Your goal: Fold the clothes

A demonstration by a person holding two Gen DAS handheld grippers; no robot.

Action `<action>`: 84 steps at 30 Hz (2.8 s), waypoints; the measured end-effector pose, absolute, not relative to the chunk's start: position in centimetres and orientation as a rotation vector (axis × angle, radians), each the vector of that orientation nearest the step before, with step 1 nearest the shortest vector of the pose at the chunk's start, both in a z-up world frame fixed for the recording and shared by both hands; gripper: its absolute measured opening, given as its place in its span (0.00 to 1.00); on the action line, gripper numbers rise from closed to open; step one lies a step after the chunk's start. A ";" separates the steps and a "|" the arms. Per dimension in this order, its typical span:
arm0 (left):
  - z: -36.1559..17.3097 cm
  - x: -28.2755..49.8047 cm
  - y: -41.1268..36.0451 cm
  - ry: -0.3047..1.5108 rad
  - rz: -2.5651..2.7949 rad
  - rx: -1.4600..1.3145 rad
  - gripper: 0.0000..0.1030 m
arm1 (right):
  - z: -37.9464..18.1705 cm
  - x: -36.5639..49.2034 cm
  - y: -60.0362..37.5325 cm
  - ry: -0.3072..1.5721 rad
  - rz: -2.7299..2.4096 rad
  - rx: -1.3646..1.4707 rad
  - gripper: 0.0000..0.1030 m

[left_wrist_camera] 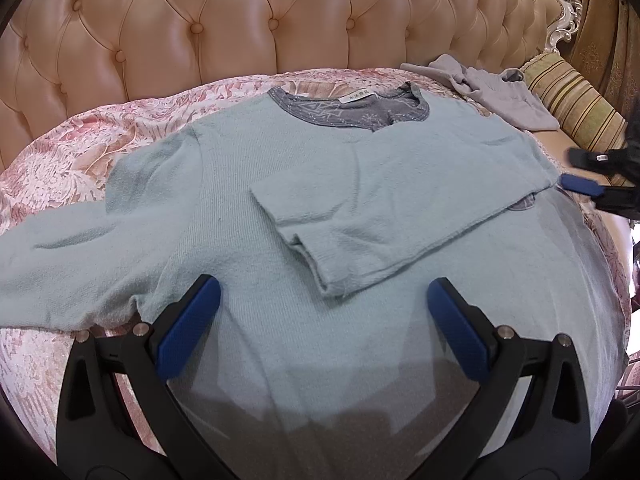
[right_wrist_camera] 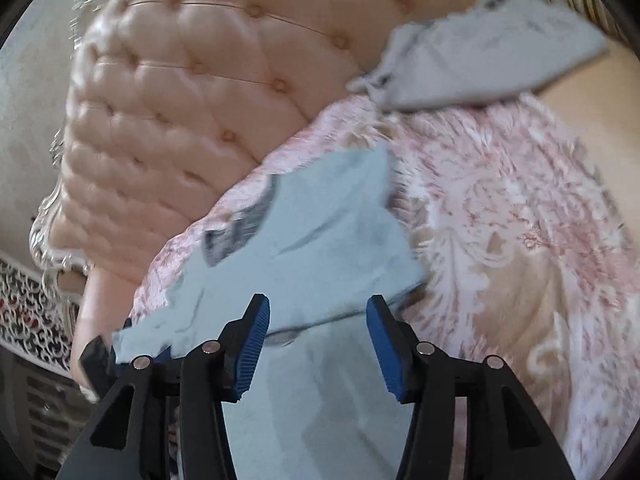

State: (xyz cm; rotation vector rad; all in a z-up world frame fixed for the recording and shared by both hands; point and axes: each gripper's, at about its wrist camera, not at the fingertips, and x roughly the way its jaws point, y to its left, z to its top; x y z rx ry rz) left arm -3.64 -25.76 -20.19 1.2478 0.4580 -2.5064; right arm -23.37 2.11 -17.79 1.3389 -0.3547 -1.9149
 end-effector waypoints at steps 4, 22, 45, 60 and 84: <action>-20.2 -3.6 -25.7 0.460 -2.507 1.246 1.00 | -16.2 -17.9 2.8 -0.206 -1.899 1.286 0.56; -17.4 0.2 -25.6 0.669 -2.507 1.195 1.00 | -18.0 -3.9 4.4 0.295 -1.977 1.286 0.65; -13.3 21.2 -41.8 1.092 -2.181 0.884 1.00 | -19.6 -1.5 2.8 0.207 -2.114 1.104 0.83; -16.6 28.9 -50.3 1.553 -1.972 0.513 0.67 | -20.2 -0.6 1.1 0.364 -2.102 1.090 1.00; -17.7 26.4 -53.3 1.432 -1.926 0.540 0.10 | -20.3 -0.4 0.8 0.401 -2.106 1.087 1.00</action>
